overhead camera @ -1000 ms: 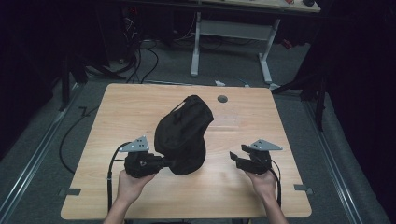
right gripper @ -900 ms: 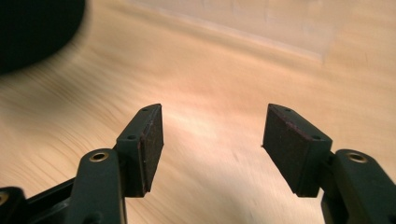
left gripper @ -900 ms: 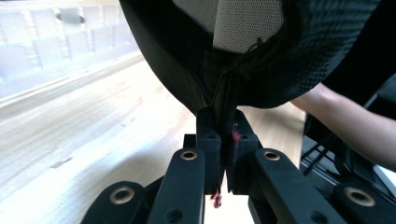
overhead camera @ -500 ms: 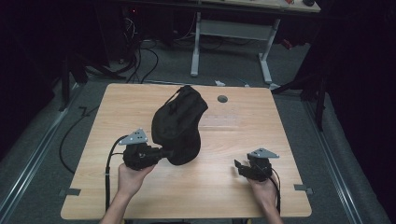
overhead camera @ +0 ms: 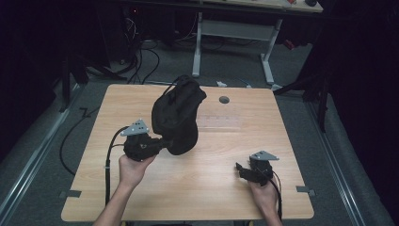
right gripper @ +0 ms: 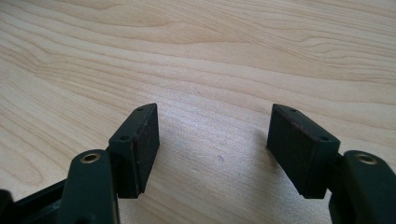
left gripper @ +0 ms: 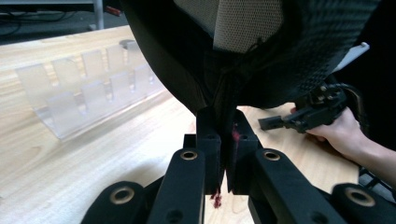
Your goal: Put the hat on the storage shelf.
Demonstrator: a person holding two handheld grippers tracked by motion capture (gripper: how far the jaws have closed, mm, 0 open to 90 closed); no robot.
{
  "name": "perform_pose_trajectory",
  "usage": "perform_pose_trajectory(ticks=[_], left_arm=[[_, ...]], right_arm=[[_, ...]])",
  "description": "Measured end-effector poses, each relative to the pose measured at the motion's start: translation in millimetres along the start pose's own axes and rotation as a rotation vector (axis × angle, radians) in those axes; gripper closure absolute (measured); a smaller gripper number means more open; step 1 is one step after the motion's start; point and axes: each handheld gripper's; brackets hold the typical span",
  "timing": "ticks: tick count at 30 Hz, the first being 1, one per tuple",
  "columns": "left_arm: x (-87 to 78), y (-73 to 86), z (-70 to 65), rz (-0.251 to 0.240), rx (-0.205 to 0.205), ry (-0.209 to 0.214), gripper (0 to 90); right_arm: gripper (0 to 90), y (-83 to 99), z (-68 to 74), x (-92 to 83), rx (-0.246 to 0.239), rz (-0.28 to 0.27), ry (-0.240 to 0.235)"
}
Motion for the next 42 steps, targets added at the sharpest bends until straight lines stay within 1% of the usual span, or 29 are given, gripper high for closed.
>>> perform_pose_trajectory(ticks=[4, 6, 9, 11, 13, 14, 15, 16, 19, 20, 21, 23, 24, 27, 28, 30, 31, 32, 33, 38, 42], left_arm=[[-1.3, -6.9, 5.4, -0.004, 0.002, -0.029, 85.9], [-1.7, -8.9, 6.5, -0.008, 0.000, -0.035, 85.9], [-2.6, -14.9, 10.7, -0.023, -0.004, -0.050, 85.9], [-3.4, -20.3, 13.8, -0.030, -0.003, -0.069, 85.9], [-3.9, -22.5, 15.6, -0.034, -0.003, -0.074, 85.9], [-4.4, -26.2, 17.3, -0.036, -0.005, -0.088, 85.9], [-4.4, -26.2, 17.3, -0.036, -0.005, -0.088, 85.9], [-4.9, -30.3, 19.1, -0.043, -0.003, -0.105, 85.8], [-5.1, -36.1, 22.9, -0.054, -0.006, -0.124, 85.9], [-5.1, -36.1, 22.9, -0.054, -0.006, -0.124, 85.9], [-4.1, -40.9, 26.5, -0.057, -0.009, -0.143, 85.9], [-3.6, -42.7, 28.3, -0.057, -0.011, -0.149, 85.9], [-2.5, -46.0, 31.0, -0.055, -0.012, -0.165, 85.8], [0.3, -51.4, 35.3, -0.056, -0.015, -0.192, 85.9], [0.3, -51.4, 35.3, -0.056, -0.015, -0.192, 85.8], [2.1, -53.6, 38.1, -0.062, -0.020, -0.202, 85.8], [4.5, -55.3, 40.1, -0.062, -0.022, -0.217, 85.9], [4.5, -55.3, 40.1, -0.062, -0.022, -0.217, 85.8], [8.2, -56.5, 43.7, -0.056, -0.021, -0.235, 85.9], [17.2, -56.6, 52.9, -0.045, -0.041, -0.258, 85.9], [22.9, -55.5, 58.0, -0.031, -0.048, -0.274, 85.9]], right_arm=[[33.8, 0.0, 0.1, 0.0, 0.001, 0.000, 0.000], [33.6, 0.0, 0.1, 0.0, 0.000, 0.000, -0.001], [33.0, 0.0, 0.4, 0.2, -0.003, 0.000, -0.003], [32.9, 0.1, 0.7, 0.1, 0.000, 0.001, -0.003], [32.9, 0.1, 0.6, 0.2, -0.003, 0.001, -0.004], [32.9, 0.1, 0.5, 0.1, -0.003, 0.001, -0.004], [32.9, 0.1, 0.5, 0.1, -0.003, 0.001, -0.004], [32.8, 0.1, 0.5, 0.1, -0.003, 0.001, -0.004], [32.7, 0.1, 0.7, 0.1, -0.003, 0.001, -0.004], [32.7, 0.1, 0.6, 0.1, -0.004, 0.001, -0.005], [32.7, 0.1, 0.6, 0.1, -0.004, 0.001, -0.005], [32.6, 0.1, 0.8, 0.0, -0.002, 0.002, -0.006], [32.5, 0.1, 0.7, 0.1, -0.003, 0.002, -0.005], [32.5, 0.1, 0.9, 0.0, -0.001, 0.002, -0.006], [32.5, 0.1, 0.9, 0.0, -0.001, 0.002, -0.006], [32.5, 0.1, 0.9, 0.0, -0.001, 0.002, -0.006], [32.4, 0.1, 0.9, 0.0, -0.002, 0.002, -0.006], [32.4, 0.1, 0.9, 0.0, -0.002, 0.002, -0.006], [32.4, 0.2, 0.8, 0.1, -0.005, 0.001, -0.005], [32.3, 0.3, 0.9, 0.1, -0.013, 0.000, -0.005], [32.3, 0.3, 0.6, 0.1, -0.017, 0.000, -0.005]])
Point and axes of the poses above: each handheld gripper's, and its own axes: x roughly forward along the jaws, y roughly out of its underside, z roughly to its left, and after that the axes turned 10 degrees about z, right-handed
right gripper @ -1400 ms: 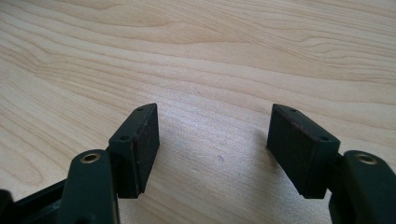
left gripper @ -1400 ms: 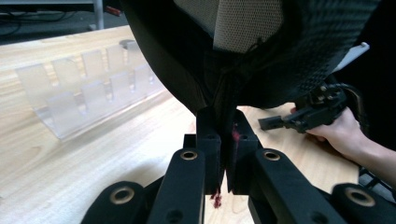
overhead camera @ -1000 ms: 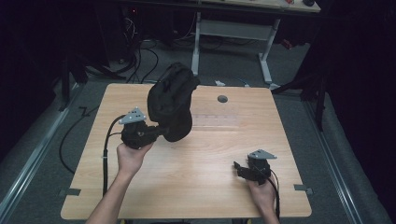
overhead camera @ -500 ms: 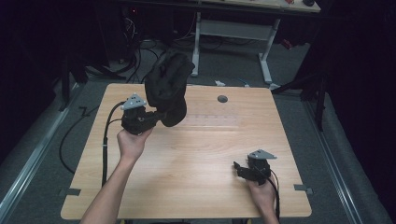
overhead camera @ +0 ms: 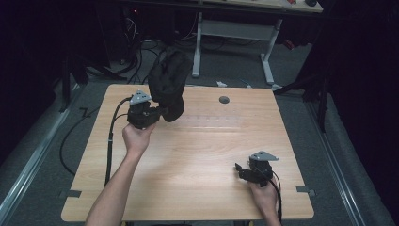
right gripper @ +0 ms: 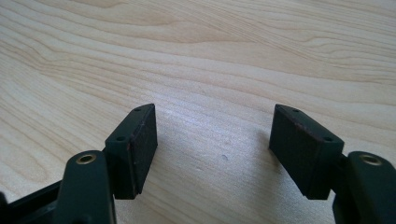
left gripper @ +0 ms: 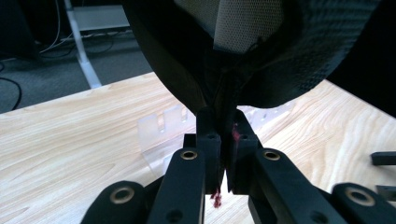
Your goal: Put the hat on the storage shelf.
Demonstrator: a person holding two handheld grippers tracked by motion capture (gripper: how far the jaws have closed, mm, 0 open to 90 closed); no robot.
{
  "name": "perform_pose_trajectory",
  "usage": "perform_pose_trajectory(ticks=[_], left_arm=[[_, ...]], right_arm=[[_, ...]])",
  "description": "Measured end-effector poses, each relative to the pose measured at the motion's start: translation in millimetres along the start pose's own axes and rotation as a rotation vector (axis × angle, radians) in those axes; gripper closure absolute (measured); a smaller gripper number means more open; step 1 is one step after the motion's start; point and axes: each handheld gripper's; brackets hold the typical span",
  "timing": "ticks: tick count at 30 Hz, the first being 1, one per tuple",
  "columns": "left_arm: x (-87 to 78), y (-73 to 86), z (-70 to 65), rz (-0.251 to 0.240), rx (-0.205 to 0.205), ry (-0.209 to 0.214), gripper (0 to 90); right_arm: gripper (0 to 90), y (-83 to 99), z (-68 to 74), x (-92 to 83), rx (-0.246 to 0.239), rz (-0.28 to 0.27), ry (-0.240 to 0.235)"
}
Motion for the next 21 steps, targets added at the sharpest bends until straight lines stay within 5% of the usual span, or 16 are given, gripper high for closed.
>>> perform_pose_trajectory(ticks=[21], left_arm=[[28.0, 9.9, 8.7, 0.059, -0.025, -0.058, 85.8]], right_arm=[[32.2, 0.2, 0.5, 0.0, 0.002, -0.001, -0.002]])
Point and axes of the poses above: each handheld gripper's, and its own axes: x roughly forward along the jaws, y roughly out of its underside, z roughly to its left, and after that the axes turned 10 degrees about z, right-handed
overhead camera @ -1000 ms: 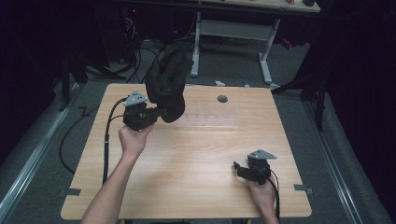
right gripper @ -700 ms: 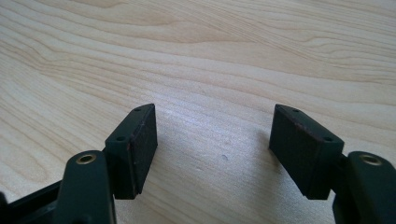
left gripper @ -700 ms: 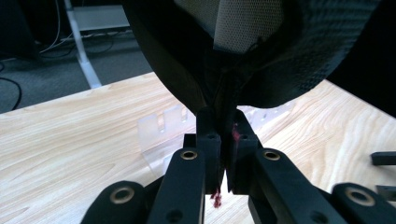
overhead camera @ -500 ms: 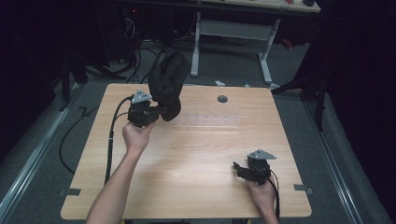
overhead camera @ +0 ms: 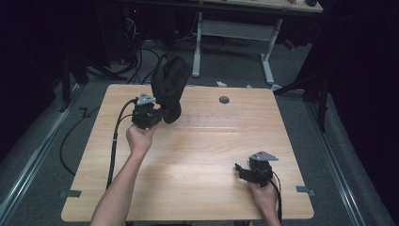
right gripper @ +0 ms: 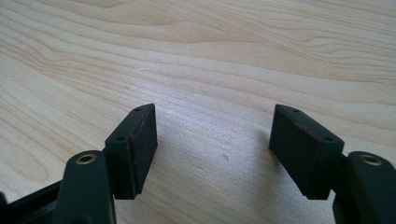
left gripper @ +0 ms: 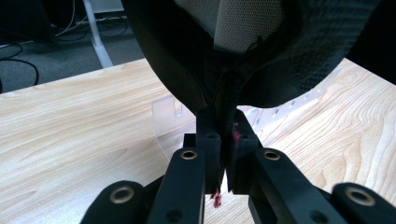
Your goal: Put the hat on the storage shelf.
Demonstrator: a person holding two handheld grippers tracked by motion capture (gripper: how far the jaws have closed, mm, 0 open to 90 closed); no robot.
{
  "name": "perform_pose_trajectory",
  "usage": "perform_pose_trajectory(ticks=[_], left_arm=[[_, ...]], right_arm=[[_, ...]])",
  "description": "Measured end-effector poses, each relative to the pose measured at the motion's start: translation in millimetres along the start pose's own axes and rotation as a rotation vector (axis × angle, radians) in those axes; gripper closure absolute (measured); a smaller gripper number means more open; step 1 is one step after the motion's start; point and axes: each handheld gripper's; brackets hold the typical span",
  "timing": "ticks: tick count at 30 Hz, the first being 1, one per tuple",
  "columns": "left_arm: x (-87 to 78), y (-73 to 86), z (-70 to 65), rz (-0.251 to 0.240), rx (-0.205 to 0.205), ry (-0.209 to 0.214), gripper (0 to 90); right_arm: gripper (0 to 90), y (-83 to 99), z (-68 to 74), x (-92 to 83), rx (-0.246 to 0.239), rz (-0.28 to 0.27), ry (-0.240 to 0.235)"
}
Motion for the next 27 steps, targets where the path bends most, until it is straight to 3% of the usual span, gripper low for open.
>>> perform_pose_trajectory(ticks=[10, 13, 17, 27], left_arm=[[15.3, 7.7, -2.0, 0.040, 0.003, 0.002, 85.6], [18.9, 11.8, -1.1, 0.044, -0.012, 0.009, 85.4], [18.7, 15.9, 2.4, 0.036, -0.039, 0.033, 85.0], [16.7, 17.4, 1.4, 0.052, -0.041, 0.049, 78.6]], right_arm=[[32.3, 0.0, 0.1, 0.0, 0.001, 0.000, 0.000], [32.3, 0.1, 0.4, -0.1, 0.003, 0.001, -0.001], [32.3, 0.0, 0.4, 0.0, 0.004, 0.001, -0.001], [32.3, 0.0, 0.5, 0.0, 0.003, 0.001, -0.001]])
Point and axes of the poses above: each handheld gripper's, and its own axes: x roughly forward along the jaws, y roughly out of its underside, z roughly to its left, and after that the axes turned 10 degrees about z, right-handed
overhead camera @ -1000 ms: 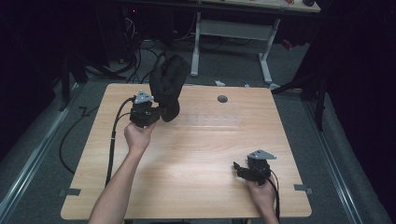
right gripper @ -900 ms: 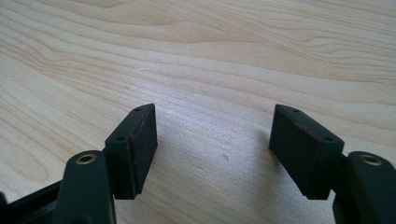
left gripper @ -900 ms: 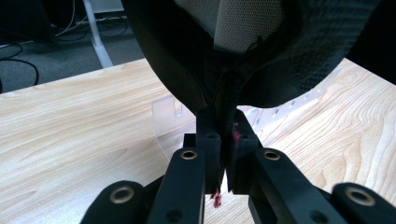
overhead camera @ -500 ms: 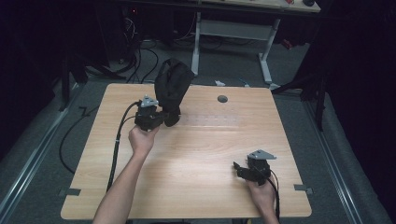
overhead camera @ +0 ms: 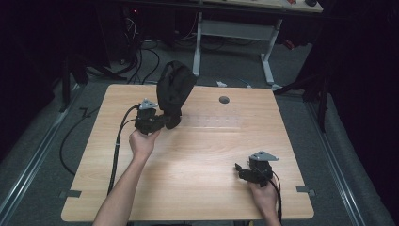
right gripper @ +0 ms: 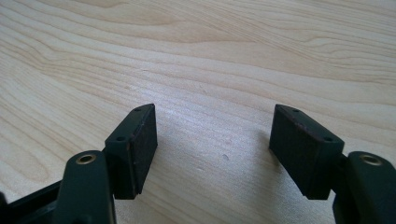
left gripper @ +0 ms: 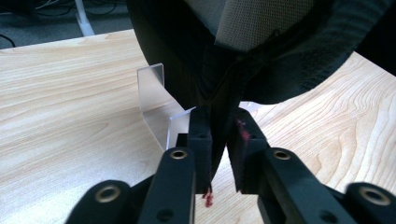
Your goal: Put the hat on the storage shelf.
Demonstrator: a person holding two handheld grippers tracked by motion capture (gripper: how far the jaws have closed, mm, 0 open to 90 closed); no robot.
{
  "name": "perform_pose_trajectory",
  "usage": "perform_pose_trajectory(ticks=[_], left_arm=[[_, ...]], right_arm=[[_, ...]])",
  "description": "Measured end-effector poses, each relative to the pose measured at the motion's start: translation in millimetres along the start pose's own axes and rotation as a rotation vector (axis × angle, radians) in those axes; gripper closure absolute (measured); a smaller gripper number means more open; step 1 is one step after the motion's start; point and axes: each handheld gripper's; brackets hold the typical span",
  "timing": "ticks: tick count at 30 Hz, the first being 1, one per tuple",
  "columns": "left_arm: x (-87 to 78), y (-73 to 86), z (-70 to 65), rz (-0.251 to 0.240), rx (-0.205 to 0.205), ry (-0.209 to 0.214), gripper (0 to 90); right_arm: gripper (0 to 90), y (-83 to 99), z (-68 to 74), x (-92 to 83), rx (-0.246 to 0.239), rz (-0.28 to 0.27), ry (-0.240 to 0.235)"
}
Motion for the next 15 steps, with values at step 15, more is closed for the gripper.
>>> perform_pose_trajectory(ticks=[15], left_arm=[[-16.6, 8.2, 1.1, -0.014, -0.008, -0.022, 51.1]], right_arm=[[32.2, 0.0, 0.0, 0.0, 0.000, 0.000, 0.000]])
Point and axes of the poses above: each handheld gripper's, and its own axes: x roughly forward along the jaws, y roughly out of its underside, z roughly to its left, and after that the axes turned 10 degrees about z, right-handed
